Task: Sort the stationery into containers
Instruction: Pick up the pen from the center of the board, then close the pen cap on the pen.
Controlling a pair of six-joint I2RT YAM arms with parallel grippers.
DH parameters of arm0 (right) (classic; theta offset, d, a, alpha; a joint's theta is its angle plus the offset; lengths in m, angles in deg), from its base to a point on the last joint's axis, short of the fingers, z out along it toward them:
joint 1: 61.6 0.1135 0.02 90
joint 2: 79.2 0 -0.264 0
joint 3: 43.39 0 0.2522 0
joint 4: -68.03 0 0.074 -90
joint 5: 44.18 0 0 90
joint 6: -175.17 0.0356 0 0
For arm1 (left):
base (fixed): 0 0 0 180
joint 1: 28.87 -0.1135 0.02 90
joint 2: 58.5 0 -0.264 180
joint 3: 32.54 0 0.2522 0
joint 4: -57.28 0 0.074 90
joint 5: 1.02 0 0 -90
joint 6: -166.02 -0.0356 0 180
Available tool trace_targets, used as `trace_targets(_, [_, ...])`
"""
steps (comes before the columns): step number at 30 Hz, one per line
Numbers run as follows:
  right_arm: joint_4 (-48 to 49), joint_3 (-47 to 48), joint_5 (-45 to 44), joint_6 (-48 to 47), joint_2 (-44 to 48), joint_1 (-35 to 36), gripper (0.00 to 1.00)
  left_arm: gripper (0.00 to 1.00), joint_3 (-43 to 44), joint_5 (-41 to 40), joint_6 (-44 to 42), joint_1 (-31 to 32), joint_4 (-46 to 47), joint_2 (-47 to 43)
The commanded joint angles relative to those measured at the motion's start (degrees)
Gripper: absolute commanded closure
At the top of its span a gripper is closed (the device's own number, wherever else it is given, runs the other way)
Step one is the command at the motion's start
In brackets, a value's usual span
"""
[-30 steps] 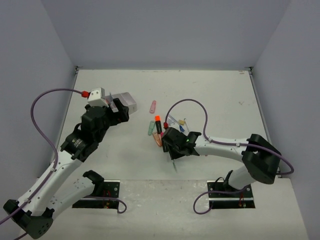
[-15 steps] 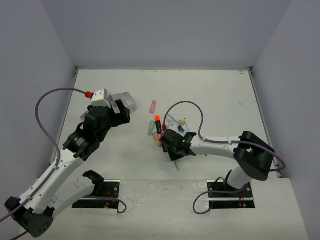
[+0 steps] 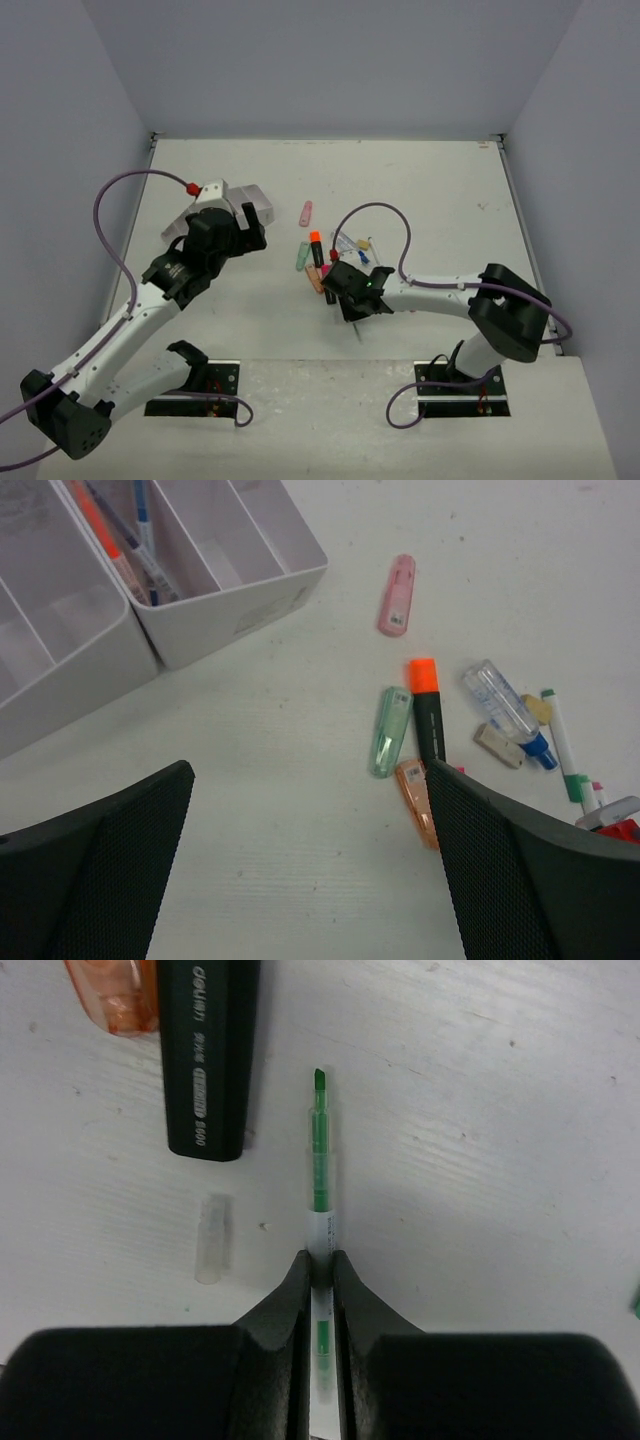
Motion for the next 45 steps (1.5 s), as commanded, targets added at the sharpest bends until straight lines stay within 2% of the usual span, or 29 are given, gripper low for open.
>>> trace_targets(1, [-4.54,-2.80,-5.16,2.88,8.86,-0.25,1.00,0.00,-1.23,-1.36,6.88,7.33,-0.52,2.21])
trace_targets(4, [-8.30,-3.38,-10.05,4.30,17.74,-0.60,1.00,0.00,-1.63,-9.20,13.36,16.74,-0.51,3.80])
trace_targets(6, [-10.69,-3.72,-12.18,4.81,24.66,-1.96,1.00,0.00,-1.72,-15.19,21.12,26.91,-0.68,7.45])
trace_targets(7, [-11.61,-3.65,-12.99,4.83,30.03,-2.59,1.00,0.00,-1.72,-19.80,24.04,29.92,-1.02,8.82])
trace_targets(9, [-14.51,-2.99,-15.55,4.58,34.40,-4.40,1.00,0.00,-1.26,-22.52,29.84,35.57,-1.06,13.65])
trace_targets(11, [-17.41,-2.58,-20.08,5.21,39.02,-4.99,1.00,0.00,0.96,-24.62,33.01,40.00,-0.61,20.27])
trace_targets(14, [-18.25,-3.10,-22.06,5.21,44.87,-5.26,1.00,0.06,6.52,-27.12,37.48,44.05,-3.17,30.24])
trace_targets(16, [-18.26,-3.94,-21.72,5.28,46.50,-5.27,1.00,0.14,11.05,-27.12,39.45,45.11,-4.95,36.84])
trace_targets(18, [-18.44,-4.56,-21.40,5.48,46.83,-5.43,1.00,0.27,13.40,-26.39,40.48,45.38,-5.78,40.47])
trace_targets(21, [-18.60,-5.11,-20.21,5.92,46.40,-5.35,1.00,0.33,16.17,-25.01,41.25,45.60,-5.97,45.51])
trace_targets(24, [-18.60,-5.23,-19.98,6.06,46.48,-5.44,1.00,0.47,17.67,-23.88,42.92,45.62,-6.62,48.16])
trace_targets(29, [-18.40,-5.14,-20.31,5.66,47.40,-5.44,1.00,0.53,17.54,-23.20,44.59,45.62,-7.72,50.27])
trace_targets(32, [-18.20,-5.23,-20.37,5.45,47.64,-5.40,1.00,0.62,17.52,-22.00,45.09,45.62,-7.67,51.84])
trace_targets(42, [-17.57,-5.14,-19.65,4.59,47.26,-5.35,1.00,0.66,16.66,-20.72,46.29,45.62,-8.13,54.01])
trace_targets(45, [-17.46,-5.14,-19.54,4.39,47.26,-5.35,1.00,0.73,15.89,-20.63,46.66,45.62,-8.04,54.15])
